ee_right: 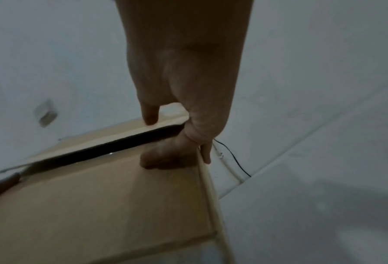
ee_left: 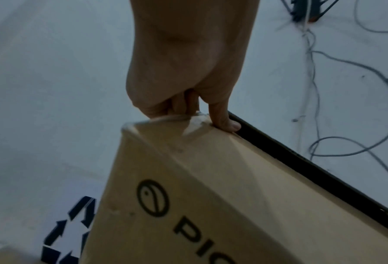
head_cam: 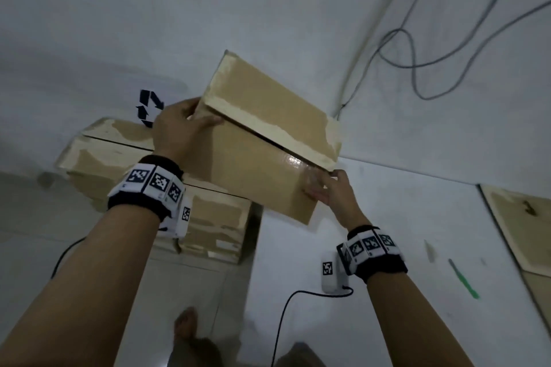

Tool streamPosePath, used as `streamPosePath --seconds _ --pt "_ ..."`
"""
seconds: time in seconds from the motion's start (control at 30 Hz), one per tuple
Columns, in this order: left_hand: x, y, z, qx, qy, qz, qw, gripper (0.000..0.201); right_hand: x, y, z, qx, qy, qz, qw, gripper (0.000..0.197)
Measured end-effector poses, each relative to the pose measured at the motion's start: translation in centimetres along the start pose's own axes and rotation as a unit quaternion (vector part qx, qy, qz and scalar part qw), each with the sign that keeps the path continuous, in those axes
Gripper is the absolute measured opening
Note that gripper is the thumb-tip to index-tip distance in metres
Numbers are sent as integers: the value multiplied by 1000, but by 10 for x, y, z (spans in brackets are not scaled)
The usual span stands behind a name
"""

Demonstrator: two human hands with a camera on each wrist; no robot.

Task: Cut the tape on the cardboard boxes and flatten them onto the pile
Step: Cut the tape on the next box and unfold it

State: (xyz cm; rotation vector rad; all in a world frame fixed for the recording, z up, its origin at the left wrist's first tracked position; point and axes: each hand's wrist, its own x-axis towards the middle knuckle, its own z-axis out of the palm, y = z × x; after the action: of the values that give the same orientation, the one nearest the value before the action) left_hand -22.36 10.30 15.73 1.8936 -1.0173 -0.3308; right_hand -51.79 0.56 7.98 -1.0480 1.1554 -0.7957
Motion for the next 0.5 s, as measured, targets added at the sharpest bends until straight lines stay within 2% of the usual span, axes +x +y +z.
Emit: streamPosePath --seconds 0.07,0.1,0.17,0.23,0.3,0.4,0.47,0.5 --pt "-20 21 18 6 -3 11 1000 52 -14 -6 -27 122 12 -6 992 65" --pt "-31 31 28 6 -11 13 1000 52 -20 -11 -42 153 25 -11 988 65" --pt "-51 47 50 18 -40 12 999 51 -29 -18 -74 167 58 -25 984 55" --pt "-68 62 72 11 -85 0 996 51 -35 -22 -108 136 88 -41 986 39" --pt "-82 79 95 -22 -128 -36 991 59 -39 -22 -142 101 111 -52 987 26" --pt "-92 102 126 -103 -180 -122 971 85 -51 -17 -182 81 134 -76 985 22" --pt "-93 115 144 -175 -227 -197 938 113 -63 -12 -201 67 150 -114 980 19" --pt "-95 123 152 -215 -261 -231 912 118 -68 -7 -209 58 159 -137 976 15"
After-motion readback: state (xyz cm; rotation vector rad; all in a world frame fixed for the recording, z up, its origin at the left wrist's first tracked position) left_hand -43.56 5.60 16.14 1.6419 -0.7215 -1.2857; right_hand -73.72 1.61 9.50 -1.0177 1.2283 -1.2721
